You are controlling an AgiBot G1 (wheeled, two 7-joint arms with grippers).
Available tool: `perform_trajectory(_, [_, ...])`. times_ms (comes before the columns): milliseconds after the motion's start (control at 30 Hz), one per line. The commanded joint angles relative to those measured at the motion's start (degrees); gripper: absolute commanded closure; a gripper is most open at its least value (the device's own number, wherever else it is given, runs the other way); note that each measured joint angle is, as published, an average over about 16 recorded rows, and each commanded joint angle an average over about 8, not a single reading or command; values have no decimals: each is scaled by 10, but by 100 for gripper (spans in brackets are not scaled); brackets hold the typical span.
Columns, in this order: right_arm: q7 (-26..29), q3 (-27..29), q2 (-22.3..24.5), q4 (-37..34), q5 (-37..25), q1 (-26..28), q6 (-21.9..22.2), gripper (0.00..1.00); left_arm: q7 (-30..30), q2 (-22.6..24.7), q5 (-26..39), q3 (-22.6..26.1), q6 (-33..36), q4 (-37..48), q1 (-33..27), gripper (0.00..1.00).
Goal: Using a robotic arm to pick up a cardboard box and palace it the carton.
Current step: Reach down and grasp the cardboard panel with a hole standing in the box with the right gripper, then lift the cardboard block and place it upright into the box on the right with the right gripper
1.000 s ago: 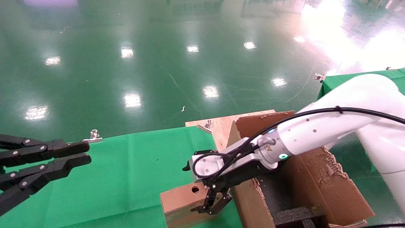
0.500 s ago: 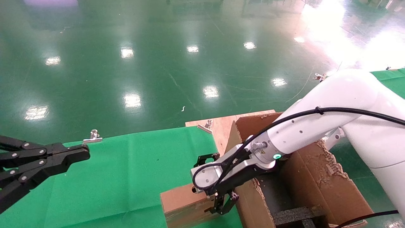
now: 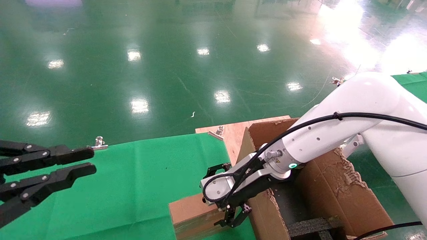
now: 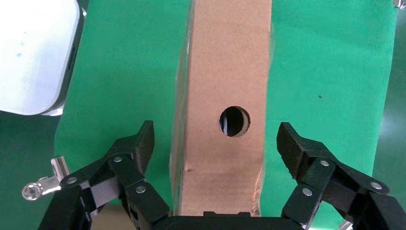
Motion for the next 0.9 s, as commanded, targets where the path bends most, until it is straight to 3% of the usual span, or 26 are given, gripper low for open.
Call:
perform_trajectory(33, [0, 1, 0, 0, 0, -1, 0, 100, 0, 0, 0, 0, 0, 0, 0, 0])
perform_trajectory(900, [2, 4, 1, -5, 7, 0, 4, 100, 0, 0, 0, 0, 0, 0, 0, 0])
